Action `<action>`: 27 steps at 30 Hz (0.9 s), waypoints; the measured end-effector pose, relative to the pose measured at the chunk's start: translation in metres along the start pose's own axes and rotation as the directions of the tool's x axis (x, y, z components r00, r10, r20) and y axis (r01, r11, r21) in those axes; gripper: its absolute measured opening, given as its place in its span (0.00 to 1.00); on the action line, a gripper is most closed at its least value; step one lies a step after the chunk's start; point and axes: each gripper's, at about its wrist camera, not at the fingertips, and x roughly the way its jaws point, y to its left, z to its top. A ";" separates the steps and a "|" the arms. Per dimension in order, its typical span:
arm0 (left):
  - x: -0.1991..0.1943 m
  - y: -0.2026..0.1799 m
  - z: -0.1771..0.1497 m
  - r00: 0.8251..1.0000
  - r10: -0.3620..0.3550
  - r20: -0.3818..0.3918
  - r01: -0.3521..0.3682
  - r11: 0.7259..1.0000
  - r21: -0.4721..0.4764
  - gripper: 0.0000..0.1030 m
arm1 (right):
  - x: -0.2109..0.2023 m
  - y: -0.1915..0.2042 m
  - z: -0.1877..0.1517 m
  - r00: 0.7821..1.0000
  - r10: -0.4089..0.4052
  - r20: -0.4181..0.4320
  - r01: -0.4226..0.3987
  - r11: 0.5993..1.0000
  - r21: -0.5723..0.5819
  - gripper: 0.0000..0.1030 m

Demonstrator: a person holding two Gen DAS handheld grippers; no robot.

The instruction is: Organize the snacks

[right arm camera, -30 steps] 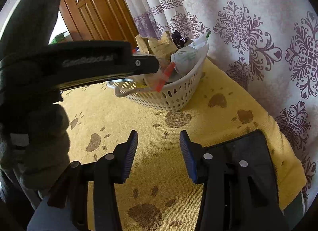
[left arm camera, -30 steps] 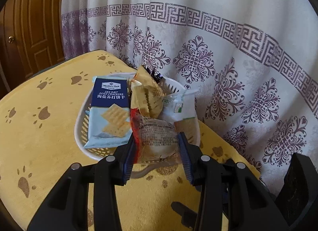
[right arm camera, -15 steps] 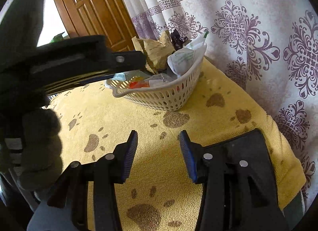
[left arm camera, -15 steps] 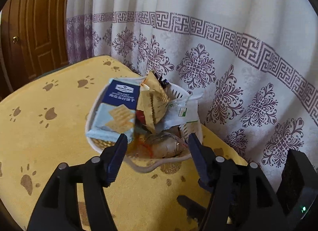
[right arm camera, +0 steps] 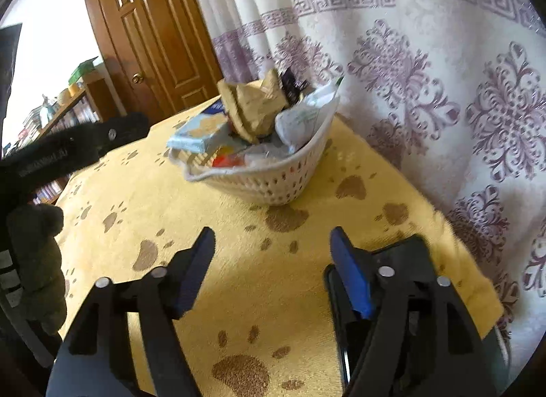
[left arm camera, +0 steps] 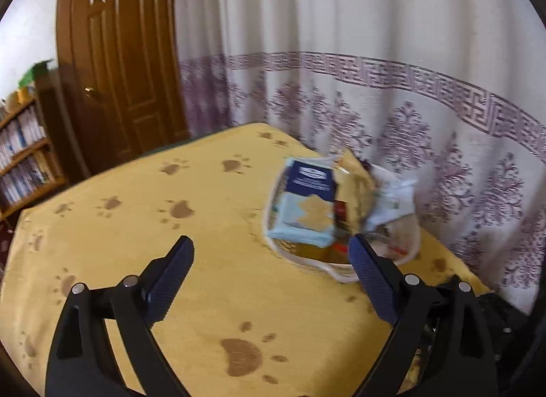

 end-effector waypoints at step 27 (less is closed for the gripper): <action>-0.033 0.024 0.011 0.985 0.116 0.130 -0.113 0.993 -0.032 0.95 | -0.021 0.042 0.030 0.980 -0.150 0.134 0.171 0.972 -0.162 0.97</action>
